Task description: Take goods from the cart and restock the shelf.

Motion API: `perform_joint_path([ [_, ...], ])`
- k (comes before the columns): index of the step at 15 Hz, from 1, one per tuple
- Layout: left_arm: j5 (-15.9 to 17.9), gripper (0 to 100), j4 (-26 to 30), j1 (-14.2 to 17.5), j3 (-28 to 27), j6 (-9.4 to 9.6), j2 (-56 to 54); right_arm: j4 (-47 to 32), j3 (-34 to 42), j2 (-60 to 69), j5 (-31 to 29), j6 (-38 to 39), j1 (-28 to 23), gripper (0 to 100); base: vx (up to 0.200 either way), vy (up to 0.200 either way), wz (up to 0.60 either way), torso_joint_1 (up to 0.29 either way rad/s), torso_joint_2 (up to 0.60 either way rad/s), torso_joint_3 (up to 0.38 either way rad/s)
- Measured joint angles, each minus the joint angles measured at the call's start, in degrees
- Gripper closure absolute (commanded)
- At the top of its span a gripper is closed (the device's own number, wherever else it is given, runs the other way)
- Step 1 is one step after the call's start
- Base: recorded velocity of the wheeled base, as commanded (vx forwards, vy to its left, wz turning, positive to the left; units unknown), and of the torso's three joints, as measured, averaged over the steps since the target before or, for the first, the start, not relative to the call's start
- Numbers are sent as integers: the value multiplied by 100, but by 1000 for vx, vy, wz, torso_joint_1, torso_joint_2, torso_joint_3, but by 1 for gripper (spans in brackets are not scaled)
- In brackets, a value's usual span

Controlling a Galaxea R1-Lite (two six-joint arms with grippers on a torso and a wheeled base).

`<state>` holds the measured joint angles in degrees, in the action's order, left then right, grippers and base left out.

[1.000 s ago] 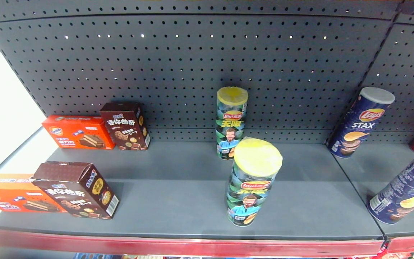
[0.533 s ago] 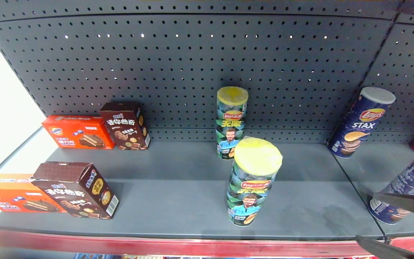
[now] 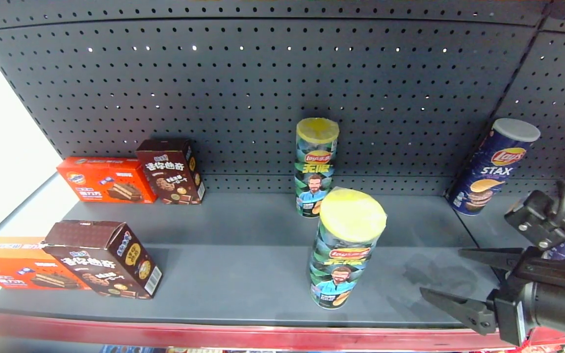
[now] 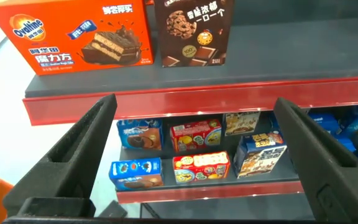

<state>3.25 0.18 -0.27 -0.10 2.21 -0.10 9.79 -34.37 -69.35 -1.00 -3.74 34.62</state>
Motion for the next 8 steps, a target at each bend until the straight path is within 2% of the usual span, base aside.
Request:
perform_joint_path([
  [8, -2, 0, 0, 0, 0, -7, 2, 39, -516, -953, -45, -27, 90, 0, 0, 0, 0, 0, 0, 0],
])
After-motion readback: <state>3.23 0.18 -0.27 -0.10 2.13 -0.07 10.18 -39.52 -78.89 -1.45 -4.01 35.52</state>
